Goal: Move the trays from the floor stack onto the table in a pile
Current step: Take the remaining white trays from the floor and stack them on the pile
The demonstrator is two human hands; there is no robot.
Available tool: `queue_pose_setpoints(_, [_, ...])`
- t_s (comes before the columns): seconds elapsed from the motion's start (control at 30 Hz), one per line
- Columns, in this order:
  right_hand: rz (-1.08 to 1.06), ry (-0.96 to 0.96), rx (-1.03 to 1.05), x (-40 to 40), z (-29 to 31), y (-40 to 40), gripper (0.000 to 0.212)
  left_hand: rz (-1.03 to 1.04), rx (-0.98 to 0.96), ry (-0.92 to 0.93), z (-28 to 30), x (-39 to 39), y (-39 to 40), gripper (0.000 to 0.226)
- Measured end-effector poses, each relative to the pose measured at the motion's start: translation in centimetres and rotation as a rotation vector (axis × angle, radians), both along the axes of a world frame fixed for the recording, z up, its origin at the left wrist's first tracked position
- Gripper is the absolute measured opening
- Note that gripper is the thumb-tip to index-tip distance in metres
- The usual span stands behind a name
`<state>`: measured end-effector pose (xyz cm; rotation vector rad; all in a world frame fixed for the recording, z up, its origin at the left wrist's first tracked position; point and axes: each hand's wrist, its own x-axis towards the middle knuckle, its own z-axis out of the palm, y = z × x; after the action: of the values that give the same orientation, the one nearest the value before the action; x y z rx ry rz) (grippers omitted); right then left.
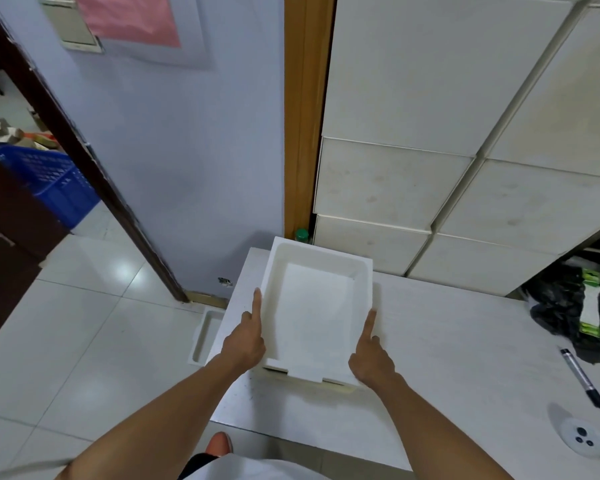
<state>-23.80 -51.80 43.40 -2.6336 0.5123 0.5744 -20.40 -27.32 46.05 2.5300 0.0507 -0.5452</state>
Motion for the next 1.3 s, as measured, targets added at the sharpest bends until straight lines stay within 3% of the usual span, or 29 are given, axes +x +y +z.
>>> queue_pose_setpoints(0.1, [-0.013,-0.032,-0.026,0.0,-0.3,0.0,0.103,-0.001,0.024,-0.003,-1.1,0.1,0.4,0.111])
queue_pose_setpoints(0.3, [-0.044,-0.013,-0.019,0.6,0.4,-0.6,0.098,0.014,0.094,0.054,-1.3,0.7,0.1,0.104])
queue_pose_setpoints(0.5, [-0.059,-0.096,-0.041,1.9,0.7,-1.0,0.074,0.003,0.115,0.061,-1.4,0.7,0.1,0.100])
queue_pose_setpoints(0.67, [-0.009,-0.096,-0.177,3.1,1.6,-0.5,0.046,0.024,0.082,0.168,-1.4,1.2,0.7,0.086])
queue_pose_setpoints(0.83, [0.025,-0.254,-0.390,4.8,2.4,1.3,0.038,-0.041,-0.018,0.075,-1.2,1.3,2.7,0.060])
queue_pose_setpoints(1.07, [0.265,-0.690,-0.202,9.9,4.2,11.7,0.037,0.223,-0.156,0.057,-1.1,1.4,9.5,0.056])
queue_pose_setpoints(1.3, [0.524,-0.711,0.037,12.5,3.2,27.0,0.028,0.436,-0.120,0.146,-3.6,0.0,21.5,0.044])
